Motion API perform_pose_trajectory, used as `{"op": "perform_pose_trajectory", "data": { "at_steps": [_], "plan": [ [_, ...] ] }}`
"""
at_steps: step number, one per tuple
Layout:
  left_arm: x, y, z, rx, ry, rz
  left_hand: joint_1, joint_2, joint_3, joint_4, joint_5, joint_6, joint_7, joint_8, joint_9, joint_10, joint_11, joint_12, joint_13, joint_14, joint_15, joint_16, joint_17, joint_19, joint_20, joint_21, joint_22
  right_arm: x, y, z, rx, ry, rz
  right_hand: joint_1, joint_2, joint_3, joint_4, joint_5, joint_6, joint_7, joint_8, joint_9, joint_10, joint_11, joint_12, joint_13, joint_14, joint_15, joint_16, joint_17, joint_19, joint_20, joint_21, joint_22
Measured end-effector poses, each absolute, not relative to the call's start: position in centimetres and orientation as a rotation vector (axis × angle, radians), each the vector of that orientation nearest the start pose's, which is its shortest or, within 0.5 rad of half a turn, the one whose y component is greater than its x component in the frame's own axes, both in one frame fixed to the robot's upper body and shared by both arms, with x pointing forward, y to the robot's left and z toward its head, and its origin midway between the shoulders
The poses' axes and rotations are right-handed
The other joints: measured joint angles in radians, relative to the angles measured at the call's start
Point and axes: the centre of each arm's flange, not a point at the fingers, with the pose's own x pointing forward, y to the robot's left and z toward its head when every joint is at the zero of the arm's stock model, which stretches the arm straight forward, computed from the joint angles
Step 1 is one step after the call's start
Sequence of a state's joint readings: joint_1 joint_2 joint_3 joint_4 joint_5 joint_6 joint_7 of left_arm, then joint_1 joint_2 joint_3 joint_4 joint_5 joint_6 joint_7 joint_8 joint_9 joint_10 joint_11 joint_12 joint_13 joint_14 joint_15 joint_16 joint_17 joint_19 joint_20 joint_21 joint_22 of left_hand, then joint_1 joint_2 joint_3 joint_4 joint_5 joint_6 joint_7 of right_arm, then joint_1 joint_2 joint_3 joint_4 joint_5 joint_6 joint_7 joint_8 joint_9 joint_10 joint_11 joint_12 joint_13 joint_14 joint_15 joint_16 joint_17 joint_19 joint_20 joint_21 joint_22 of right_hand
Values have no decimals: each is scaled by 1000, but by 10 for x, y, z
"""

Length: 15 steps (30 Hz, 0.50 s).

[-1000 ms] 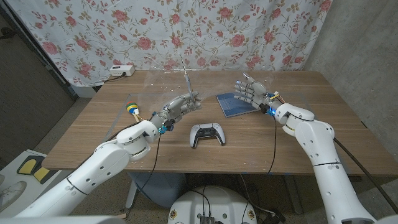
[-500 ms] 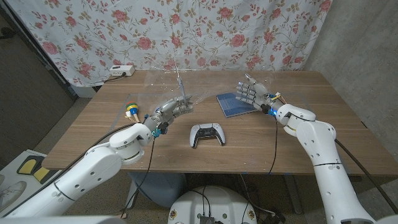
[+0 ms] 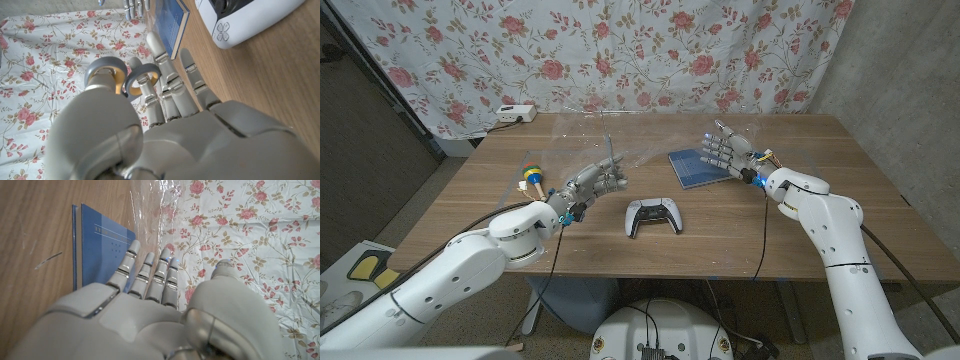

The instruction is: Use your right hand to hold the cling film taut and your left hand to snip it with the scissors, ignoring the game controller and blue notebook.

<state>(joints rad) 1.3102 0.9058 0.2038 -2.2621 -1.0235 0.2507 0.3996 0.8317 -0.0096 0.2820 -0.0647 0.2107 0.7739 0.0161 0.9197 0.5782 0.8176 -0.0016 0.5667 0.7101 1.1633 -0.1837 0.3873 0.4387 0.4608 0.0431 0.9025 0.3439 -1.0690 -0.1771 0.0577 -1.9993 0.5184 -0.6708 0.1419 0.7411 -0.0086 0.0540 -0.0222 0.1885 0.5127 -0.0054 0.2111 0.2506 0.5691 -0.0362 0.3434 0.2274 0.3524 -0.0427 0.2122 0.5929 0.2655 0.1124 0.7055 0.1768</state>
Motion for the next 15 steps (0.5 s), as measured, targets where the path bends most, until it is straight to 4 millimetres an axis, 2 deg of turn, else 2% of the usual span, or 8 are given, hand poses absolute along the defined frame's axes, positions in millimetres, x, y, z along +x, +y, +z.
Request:
{"op": "perform_pose_trajectory", "data": {
  "at_steps": [7,15],
  "plan": [
    [476,231,-49,-3,-236,-264,-67,-41,-34,18,-22,18,7,2,-22,33,-13,-6,-6,9,2,-7,-3,0,0,4,-14,561,-228,2,202,-268,394,5,5,0,0,0,0,0,0,0,0,0,-3,0,0,0,0,0,0,0,-7,0],
    [475,240,-50,40,-249,-198,-148,-78,-71,43,-34,29,18,-4,-42,46,-12,-16,-17,16,9,-15,-3,7,7,4,-31,562,-229,3,205,-270,391,5,5,4,-4,0,0,0,0,0,4,-4,-8,0,0,0,0,-5,0,0,-12,0]
  ]
}}
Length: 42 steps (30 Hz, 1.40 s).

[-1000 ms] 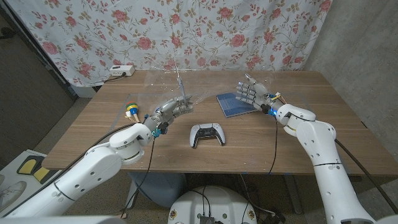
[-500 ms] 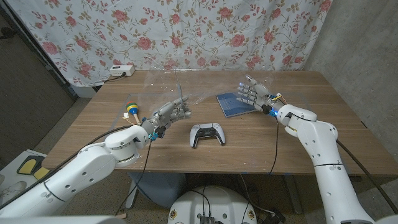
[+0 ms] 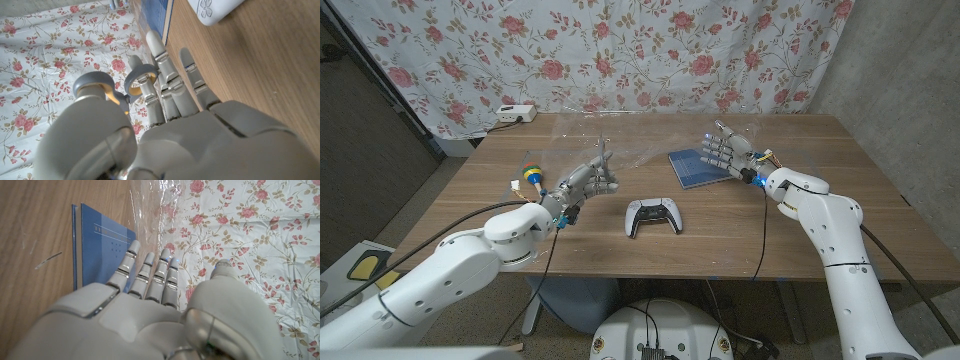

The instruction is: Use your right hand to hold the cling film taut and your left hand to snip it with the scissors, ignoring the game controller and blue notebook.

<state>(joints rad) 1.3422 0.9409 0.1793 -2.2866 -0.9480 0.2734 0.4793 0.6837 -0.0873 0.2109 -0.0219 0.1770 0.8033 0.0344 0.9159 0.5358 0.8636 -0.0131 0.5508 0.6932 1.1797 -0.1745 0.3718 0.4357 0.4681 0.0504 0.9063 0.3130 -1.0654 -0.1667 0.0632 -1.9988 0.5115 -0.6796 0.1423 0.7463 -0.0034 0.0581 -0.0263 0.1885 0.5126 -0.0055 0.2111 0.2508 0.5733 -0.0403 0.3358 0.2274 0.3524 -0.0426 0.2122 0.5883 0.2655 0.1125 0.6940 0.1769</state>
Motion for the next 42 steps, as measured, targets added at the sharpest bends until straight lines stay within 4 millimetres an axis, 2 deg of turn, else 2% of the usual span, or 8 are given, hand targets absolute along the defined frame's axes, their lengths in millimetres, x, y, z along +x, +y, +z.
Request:
{"op": "perform_pose_trajectory", "data": {
  "at_steps": [8,14,20,26,29,42],
  "plan": [
    [477,252,-49,72,-266,-121,-97,-67,-61,27,0,8,5,-3,-6,9,-2,-11,-3,-6,9,-6,0,-4,4,0,-21,563,-231,4,207,-271,390,0,0,0,0,0,0,0,0,0,0,0,0,0,0,0,3,0,0,0,0,0],
    [479,259,-47,115,-282,-72,-147,-94,-102,41,8,7,5,-14,-12,9,-2,-20,-3,-21,23,-8,0,-7,18,-9,-35,564,-232,7,207,-274,391,2,2,-2,-2,0,0,0,0,-5,2,-2,0,0,0,0,7,-5,0,0,-6,0],
    [481,266,-43,185,-285,-49,-186,-103,-142,46,23,12,11,-18,-14,9,-2,-32,0,-40,41,-15,0,-14,25,-16,-48,565,-234,9,207,-277,391,4,4,-1,-7,0,0,0,0,-5,2,-2,-5,0,0,0,7,-5,0,0,-10,0],
    [483,267,-38,254,-282,-71,-210,-107,-175,51,31,11,12,-27,-18,9,-2,-43,-3,-55,42,-23,-1,-14,25,-23,-58,565,-236,10,205,-279,386,4,4,-1,-7,0,0,0,0,-5,1,-2,-8,0,0,0,7,-9,-5,5,-10,0],
    [484,265,-37,281,-281,-89,-217,-108,-184,50,39,13,14,-28,-19,9,-2,-45,-3,-55,42,-23,-5,-13,34,-23,-62,566,-238,11,203,-280,383,4,4,-1,-7,0,0,0,0,-5,1,-1,-8,0,0,0,7,-9,-6,6,-14,0],
    [491,258,-37,340,-314,-161,-240,-105,-228,47,55,16,18,-29,-16,9,-2,-49,-5,-55,42,-16,-5,-12,33,-31,-76,562,-244,12,177,-287,354,4,4,1,-10,0,0,0,0,-5,1,-1,-8,0,-4,4,7,-14,-6,6,-17,0]
  ]
}}
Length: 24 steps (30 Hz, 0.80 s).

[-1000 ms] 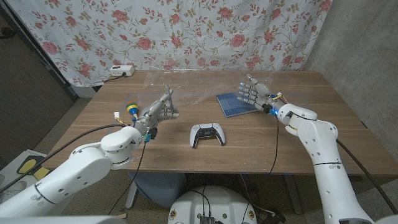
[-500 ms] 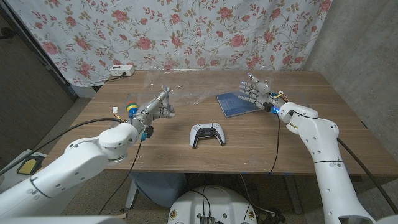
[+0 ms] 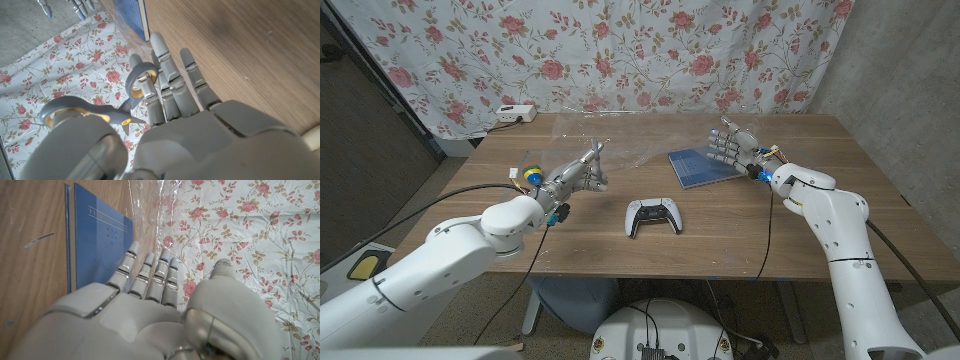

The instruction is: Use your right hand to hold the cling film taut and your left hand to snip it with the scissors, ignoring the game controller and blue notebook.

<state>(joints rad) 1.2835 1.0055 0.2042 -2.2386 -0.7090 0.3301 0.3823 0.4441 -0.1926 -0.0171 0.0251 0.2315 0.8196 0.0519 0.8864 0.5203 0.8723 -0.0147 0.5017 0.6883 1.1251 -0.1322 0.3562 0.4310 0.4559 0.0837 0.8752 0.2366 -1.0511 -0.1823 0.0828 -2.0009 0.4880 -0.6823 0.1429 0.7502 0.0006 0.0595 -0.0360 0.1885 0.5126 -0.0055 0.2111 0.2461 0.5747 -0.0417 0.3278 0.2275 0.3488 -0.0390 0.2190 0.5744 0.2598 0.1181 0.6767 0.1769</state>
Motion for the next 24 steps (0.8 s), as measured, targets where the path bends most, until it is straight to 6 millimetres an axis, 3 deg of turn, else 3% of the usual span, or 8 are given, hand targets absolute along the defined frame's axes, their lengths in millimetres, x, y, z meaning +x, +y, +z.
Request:
{"op": "perform_pose_trajectory", "data": {
  "at_steps": [12,19,22,24],
  "plan": [
    [491,254,-43,337,-334,-208,0,0,-15,-4,15,0,0,0,2,0,0,-1,5,-2,2,0,0,3,-3,-8,-9,563,-241,12,53,-300,286,0,8,-6,-6,0,-22,0,-4,-5,-11,4,-15,0,18,-4,14,-5,0,0,-8,0],
    [485,257,-48,326,-337,-218,10,10,-26,-7,20,0,0,0,2,0,0,-4,5,-2,2,0,0,3,-3,-8,-11,566,-243,19,-80,-350,197,0,8,-1,-10,0,-33,-11,-4,-5,5,-23,-12,8,-2,-2,11,-9,4,-4,-15,0],
    [483,257,-49,321,-338,-222,10,10,-28,-8,24,0,0,0,2,0,0,-11,4,-4,0,0,-2,3,-3,-8,-14,566,-241,21,-120,-366,179,0,9,2,-13,0,-40,-18,-7,-5,6,-23,-12,12,-12,-2,9,-9,4,-4,-15,0],
    [482,257,-49,317,-339,-226,14,14,-29,-7,24,0,0,0,2,0,0,-11,3,-6,-2,0,-5,3,-3,-8,-14,567,-240,22,-145,-377,171,13,22,9,-20,0,-47,-25,-8,-9,-1,-29,-12,17,-19,-3,9,-13,4,-4,-23,0]
  ]
}}
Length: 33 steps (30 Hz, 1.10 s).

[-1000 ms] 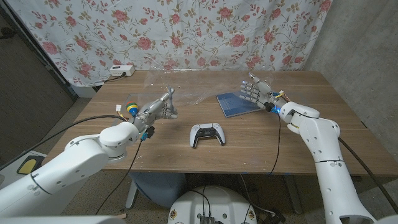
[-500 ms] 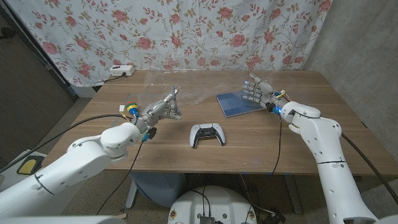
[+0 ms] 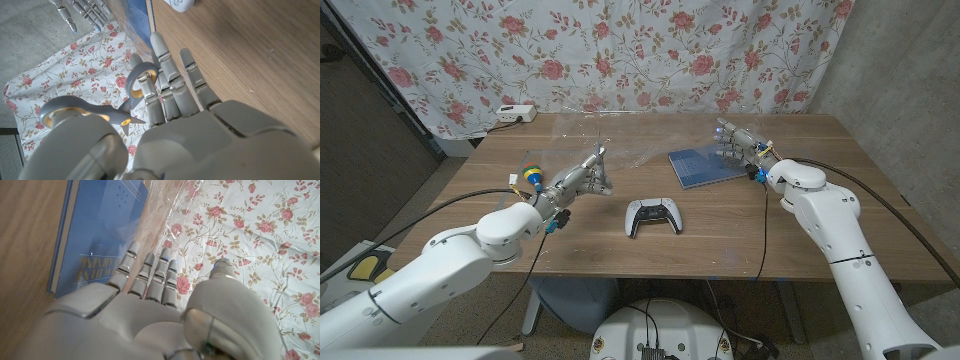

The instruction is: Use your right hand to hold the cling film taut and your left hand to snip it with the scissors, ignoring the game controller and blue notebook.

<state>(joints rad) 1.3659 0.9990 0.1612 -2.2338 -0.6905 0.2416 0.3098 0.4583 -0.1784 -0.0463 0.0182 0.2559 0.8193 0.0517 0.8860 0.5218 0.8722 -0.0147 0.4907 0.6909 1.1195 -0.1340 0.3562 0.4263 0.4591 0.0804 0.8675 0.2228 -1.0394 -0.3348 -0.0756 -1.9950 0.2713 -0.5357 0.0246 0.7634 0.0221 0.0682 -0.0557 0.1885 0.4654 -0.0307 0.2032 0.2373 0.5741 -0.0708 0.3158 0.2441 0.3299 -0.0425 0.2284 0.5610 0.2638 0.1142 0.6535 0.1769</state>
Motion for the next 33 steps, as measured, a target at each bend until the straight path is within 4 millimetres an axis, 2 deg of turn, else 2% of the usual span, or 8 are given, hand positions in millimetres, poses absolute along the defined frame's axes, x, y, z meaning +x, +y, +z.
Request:
{"op": "perform_pose_trajectory", "data": {
  "at_steps": [4,6,8,12,16,25,33],
  "plan": [
    [480,258,-52,312,-337,-234,0,0,-5,-3,4,0,0,-1,0,0,0,0,2,-4,4,0,0,0,0,0,0,567,-238,25,-184,-400,158,19,19,10,-21,0,-21,-10,-4,-1,-17,-16,0,13,-25,0,-8,-5,-4,-33,-7,0],
    [480,258,-53,310,-337,-238,4,4,-5,-3,4,-1,-1,-1,0,0,0,0,2,-4,4,0,0,0,0,-4,-4,568,-237,25,-200,-407,157,39,22,19,-30,0,-34,-12,-5,-1,-38,-18,0,19,-36,3,-14,-5,-8,-40,-19,0],
    [479,258,-54,307,-336,-241,4,4,-12,-4,4,-2,-1,-1,0,0,0,0,2,-7,7,0,-4,0,0,-8,-5,568,-235,27,-214,-417,154,56,26,28,-39,0,-49,-20,-12,-1,-61,-22,0,27,-50,1,-16,-10,-9,-41,-26,0],
    [478,257,-56,301,-335,-248,4,4,-13,-3,11,-2,-1,-7,1,0,0,-8,2,-7,7,0,-5,0,0,-8,-4,567,-233,32,-276,-441,142,74,34,37,-53,0,-88,-52,-12,-5,-111,-56,-16,45,-103,2,-21,-12,-39,-33,-54,0],
    [477,256,-58,296,-333,-256,9,9,-18,-7,11,-2,-2,-8,2,0,0,-8,2,-7,7,0,-5,5,-6,-8,-6,565,-230,38,-366,-462,113,76,36,37,-62,-4,-120,-62,-12,-5,-137,-65,-24,55,-126,2,-21,-14,-63,-30,-69,0],
    [477,255,-58,279,-343,-260,9,9,-30,-3,18,-2,-2,-8,5,4,4,-9,2,-7,7,8,-9,5,-5,-8,-9,561,-224,49,-546,-514,20,83,40,41,-66,-4,-141,-59,-12,-5,-148,-65,-27,60,-137,2,-21,-19,-72,-32,-81,0],
    [478,254,-60,268,-342,-268,7,14,-38,-3,19,-7,0,-7,5,4,4,-13,2,-7,7,8,-14,11,-11,-8,-9,562,-218,52,-678,-543,-61,91,40,42,-67,-4,-157,-53,-12,-5,-181,-47,-42,70,-154,5,-21,-24,-76,-33,-90,0]
  ]
}}
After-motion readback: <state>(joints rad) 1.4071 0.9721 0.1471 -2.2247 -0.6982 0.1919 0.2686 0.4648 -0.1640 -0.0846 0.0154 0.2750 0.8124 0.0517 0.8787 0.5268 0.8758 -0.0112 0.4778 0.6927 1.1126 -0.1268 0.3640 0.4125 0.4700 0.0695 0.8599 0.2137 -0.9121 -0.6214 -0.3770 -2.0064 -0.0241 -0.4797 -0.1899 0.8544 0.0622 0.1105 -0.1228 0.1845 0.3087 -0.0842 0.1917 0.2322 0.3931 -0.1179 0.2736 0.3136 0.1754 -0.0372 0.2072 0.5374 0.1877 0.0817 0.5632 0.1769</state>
